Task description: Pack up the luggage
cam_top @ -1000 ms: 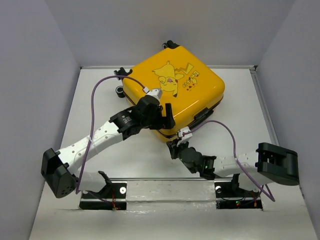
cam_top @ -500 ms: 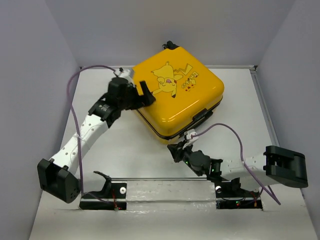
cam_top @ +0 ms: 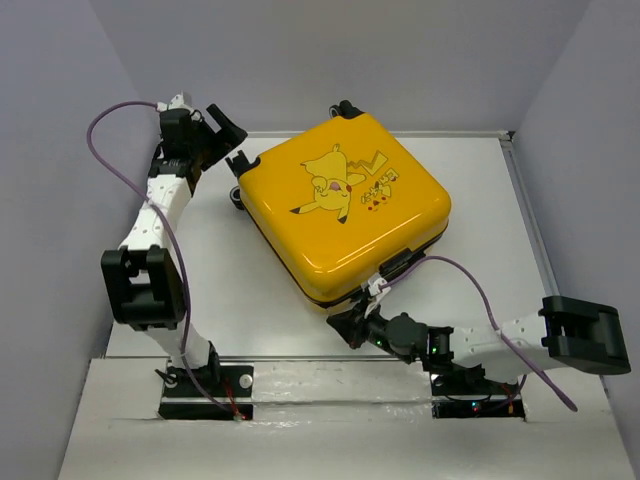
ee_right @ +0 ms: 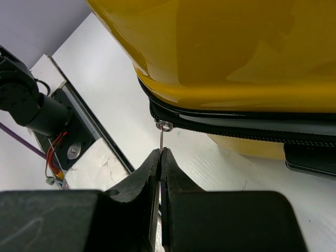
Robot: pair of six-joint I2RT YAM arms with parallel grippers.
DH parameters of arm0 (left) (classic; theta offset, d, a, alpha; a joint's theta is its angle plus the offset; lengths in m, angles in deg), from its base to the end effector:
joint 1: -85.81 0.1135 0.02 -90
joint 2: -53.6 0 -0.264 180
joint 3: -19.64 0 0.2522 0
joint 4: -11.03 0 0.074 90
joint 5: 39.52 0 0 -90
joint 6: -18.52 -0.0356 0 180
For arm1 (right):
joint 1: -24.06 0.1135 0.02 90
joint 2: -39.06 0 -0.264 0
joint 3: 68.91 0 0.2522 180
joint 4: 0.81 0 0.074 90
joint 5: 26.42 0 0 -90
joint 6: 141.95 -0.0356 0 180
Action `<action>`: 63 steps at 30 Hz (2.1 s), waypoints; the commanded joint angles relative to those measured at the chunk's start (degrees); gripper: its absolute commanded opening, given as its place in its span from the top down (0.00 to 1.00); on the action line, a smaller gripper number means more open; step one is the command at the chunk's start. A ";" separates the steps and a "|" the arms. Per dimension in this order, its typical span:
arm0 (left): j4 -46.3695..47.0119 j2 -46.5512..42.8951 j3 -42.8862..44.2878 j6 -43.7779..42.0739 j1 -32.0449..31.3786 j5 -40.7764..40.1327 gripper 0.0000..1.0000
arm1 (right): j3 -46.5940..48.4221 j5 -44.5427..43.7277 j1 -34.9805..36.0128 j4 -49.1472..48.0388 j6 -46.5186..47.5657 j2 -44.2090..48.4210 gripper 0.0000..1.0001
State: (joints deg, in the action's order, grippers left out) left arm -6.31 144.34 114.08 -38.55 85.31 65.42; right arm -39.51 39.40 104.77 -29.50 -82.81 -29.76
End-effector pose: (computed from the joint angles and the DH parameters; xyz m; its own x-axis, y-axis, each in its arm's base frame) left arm 0.3803 -0.0125 0.3682 -0.3387 -0.5223 -0.7826 0.0892 0.8102 -0.5793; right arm 0.0506 0.2188 0.1797 -0.4543 0.1215 -0.8825 -0.7017 0.5616 0.4385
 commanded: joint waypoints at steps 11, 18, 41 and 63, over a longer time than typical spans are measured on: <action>0.85 15.08 11.25 3.81 1.72 8.26 0.01 | -0.79 5.29 1.91 1.32 -0.61 0.44 0.93; 3.22 15.96 9.93 7.23 0.76 9.50 0.01 | -0.26 4.76 1.91 1.94 -0.70 -0.61 0.93; 11.31 11.04 -5.00 13.13 -0.92 5.45 0.05 | -0.35 2.04 1.91 3.96 0.53 2.02 0.93; 20.09 7.44 -10.45 14.27 1.79 7.48 0.94 | 0.53 0.54 0.69 5.45 0.09 2.81 0.93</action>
State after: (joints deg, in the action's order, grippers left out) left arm 9.82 156.82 107.85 -23.30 86.04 70.16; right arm -39.54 38.28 104.88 -26.03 -82.83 -28.21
